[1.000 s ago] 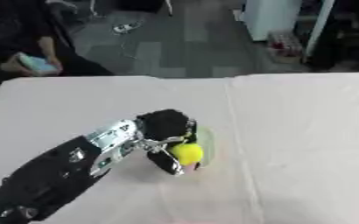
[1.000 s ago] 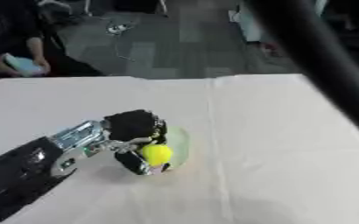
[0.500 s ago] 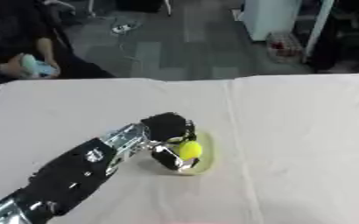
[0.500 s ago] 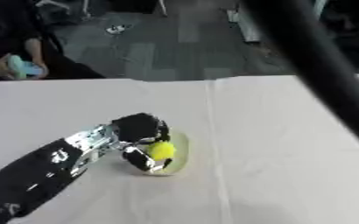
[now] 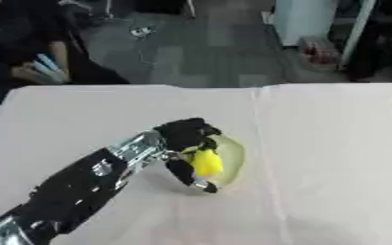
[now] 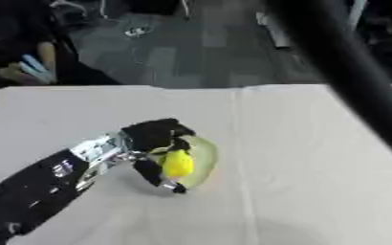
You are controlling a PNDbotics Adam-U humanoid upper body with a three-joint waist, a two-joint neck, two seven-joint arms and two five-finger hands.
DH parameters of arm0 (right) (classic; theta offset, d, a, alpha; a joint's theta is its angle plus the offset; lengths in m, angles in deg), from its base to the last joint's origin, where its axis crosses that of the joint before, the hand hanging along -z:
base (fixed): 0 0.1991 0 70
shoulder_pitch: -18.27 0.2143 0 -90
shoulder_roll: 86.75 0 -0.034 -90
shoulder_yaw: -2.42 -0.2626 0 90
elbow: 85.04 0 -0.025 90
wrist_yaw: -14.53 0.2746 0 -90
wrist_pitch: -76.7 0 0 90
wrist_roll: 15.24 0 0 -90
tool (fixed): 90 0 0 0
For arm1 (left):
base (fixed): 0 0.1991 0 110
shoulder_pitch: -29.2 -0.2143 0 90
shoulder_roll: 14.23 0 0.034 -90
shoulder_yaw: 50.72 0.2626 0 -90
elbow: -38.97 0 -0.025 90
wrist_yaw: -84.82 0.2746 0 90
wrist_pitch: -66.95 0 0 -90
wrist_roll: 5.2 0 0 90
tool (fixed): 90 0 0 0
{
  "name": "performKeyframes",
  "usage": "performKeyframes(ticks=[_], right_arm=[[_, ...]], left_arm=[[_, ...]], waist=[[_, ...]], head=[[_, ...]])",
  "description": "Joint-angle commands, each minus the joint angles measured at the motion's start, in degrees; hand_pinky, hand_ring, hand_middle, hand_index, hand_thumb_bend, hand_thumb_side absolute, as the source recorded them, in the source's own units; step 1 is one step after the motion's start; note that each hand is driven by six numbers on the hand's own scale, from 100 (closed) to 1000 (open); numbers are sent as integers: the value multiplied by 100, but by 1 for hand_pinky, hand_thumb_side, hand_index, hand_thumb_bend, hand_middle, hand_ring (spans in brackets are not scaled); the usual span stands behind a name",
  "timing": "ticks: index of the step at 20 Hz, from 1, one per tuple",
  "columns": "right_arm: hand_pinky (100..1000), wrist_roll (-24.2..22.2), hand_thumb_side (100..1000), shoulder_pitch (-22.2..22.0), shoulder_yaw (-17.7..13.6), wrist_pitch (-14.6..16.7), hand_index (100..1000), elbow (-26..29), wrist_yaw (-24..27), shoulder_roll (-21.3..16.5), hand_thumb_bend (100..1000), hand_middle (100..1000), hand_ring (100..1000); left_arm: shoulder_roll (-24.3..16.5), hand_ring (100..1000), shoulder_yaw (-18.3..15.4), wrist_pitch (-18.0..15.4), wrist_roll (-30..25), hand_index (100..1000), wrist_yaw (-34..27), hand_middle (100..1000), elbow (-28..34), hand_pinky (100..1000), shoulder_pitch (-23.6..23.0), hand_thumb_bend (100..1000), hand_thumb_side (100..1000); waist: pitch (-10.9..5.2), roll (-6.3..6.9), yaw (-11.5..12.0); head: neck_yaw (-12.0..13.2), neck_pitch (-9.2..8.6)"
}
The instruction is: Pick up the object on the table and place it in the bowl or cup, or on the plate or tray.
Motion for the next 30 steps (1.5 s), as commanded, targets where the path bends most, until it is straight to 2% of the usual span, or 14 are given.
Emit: performKeyframes(ticks=[1, 6, 9, 13, 17, 18, 21, 24, 27, 30], right_arm=[[177, 112, 907, -45, -58, -18, 378, 78, -158, -61, 128, 562, 467], [181, 496, 896, -181, -254, -86, 402, 78, -411, -1, 140, 562, 467], [181, 656, 897, -240, -275, -101, 399, 78, -559, 32, 139, 562, 468], [182, 916, 893, -295, -375, -160, 419, 78, -785, 75, 146, 564, 467], [181, 1132, 893, -349, -414, -229, 418, 78, -976, 147, 144, 564, 467], [181, 1170, 894, -364, -412, -243, 416, 78, -1024, 169, 142, 564, 467], [181, 1272, 894, -394, -412, -279, 417, 78, -1154, 212, 143, 564, 466], [179, 1350, 904, -452, -397, -296, 403, 78, -1282, 260, 147, 564, 467], [178, 1398, 909, -507, -342, -323, 395, 78, -1436, 323, 139, 564, 466], [176, 1457, 915, -581, -280, -355, 377, 78, -1608, 408, 134, 563, 466]], left_arm=[[-412, 960, -228, 298, -274, 885, -319, 976, 896, 1000, 92, 602, 1000], [-809, 940, -591, 892, -457, 884, -632, 969, 2476, 1000, -330, 569, 1000], [-892, 909, -728, 1174, -348, 871, -839, 952, 2913, 1000, -636, 513, 1000], [-1194, 887, -951, 1148, 489, 856, -904, 939, 2976, 1000, -1266, 519, 1000], [-1141, 859, -1226, 1154, 1275, 859, -982, 931, 2980, 965, -1843, 524, 1000], [-1033, 813, -1337, 1175, 1536, 842, -1068, 899, 2980, 905, -1956, 490, 1000], [-818, 789, -1635, 1093, 2523, 838, -1372, 890, 2980, 876, -2325, 504, 1000], [-501, 641, -1935, 952, 3644, 777, -1923, 783, 2980, 732, -2637, 489, 949], [-217, 607, -2057, 690, 4693, 776, -2614, 773, 2980, 704, -2821, 477, 941], [211, 576, -2139, 239, 5241, 776, -3093, 752, 2980, 684, -2806, 448, 941]], waist=[[-77, -24, 56], [-110, -37, 207], [-119, -52, 280], [-113, -53, 355], [-96, -89, 419], [-93, -106, 444], [-87, -127, 501], [-94, -149, 598], [-97, -173, 670], [-108, -220, 750]], head=[[-50, -26], [-37, 119], [-56, 122], [-144, 141], [-269, 194], [-309, 214], [-390, 279], [-486, 343], [-532, 365], [-549, 423]])
